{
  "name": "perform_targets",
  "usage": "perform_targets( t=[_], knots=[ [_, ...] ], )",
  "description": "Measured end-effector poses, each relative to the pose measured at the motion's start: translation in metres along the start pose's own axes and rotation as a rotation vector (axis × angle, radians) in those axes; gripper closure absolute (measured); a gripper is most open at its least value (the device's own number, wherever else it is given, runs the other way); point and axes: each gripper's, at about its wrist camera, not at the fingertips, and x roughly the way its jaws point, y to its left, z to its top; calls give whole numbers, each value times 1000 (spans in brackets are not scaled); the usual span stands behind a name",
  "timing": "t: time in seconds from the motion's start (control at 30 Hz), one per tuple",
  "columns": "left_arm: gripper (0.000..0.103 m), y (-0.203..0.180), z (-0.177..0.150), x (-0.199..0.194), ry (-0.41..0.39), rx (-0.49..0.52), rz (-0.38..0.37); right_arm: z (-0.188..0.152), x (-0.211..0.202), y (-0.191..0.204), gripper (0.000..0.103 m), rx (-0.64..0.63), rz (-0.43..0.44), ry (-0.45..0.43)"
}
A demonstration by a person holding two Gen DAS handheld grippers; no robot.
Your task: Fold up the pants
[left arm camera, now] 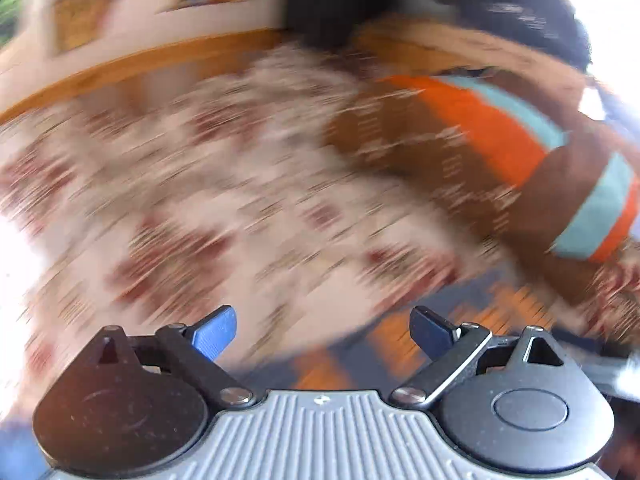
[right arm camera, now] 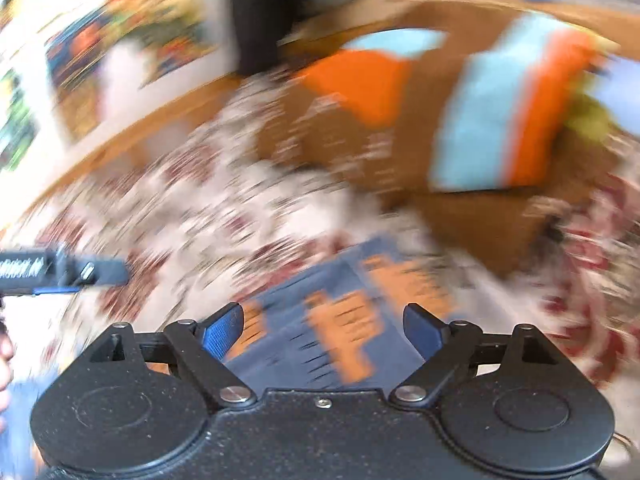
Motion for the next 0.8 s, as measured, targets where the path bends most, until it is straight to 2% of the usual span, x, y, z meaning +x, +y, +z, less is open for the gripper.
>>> perform_targets(
  t=[0.1,0.2,0.27,0.3,0.33,0.43,0.53,0.57,0.6,0.63,0.7,0.8],
  knots=[
    [7,47,-44,-20,92,-86,86,-11,8,26,15,-133,52,79],
    [8,77,-84,-28,194,-152,199,-28,22,42,11,-242,29,184],
    [12,94,-112,-28,297,-171,296,-38,34,39,7,-239,-6,275],
    [13,106,-129,-35,326,-186,314,-41,37,35,6,-234,-10,296],
    [12,112,-138,-43,322,-206,315,-41,36,34,6,-240,-13,302],
    [12,115,-139,-65,318,-232,305,-34,22,33,5,-233,-13,302],
    [10,113,-137,-85,251,-252,280,-15,13,36,1,-196,100,282],
    [8,110,-132,-93,196,-233,272,-8,14,41,1,-206,135,281],
    [1,107,-128,-99,135,-209,278,1,17,50,1,-226,179,283],
    [0,105,-124,-103,76,-180,299,11,24,60,1,-248,236,298],
    [0,101,-110,-96,-5,-87,362,30,45,80,1,-267,370,368],
    [0,102,-95,-69,-90,125,466,64,98,116,1,-209,587,513]
  ],
)
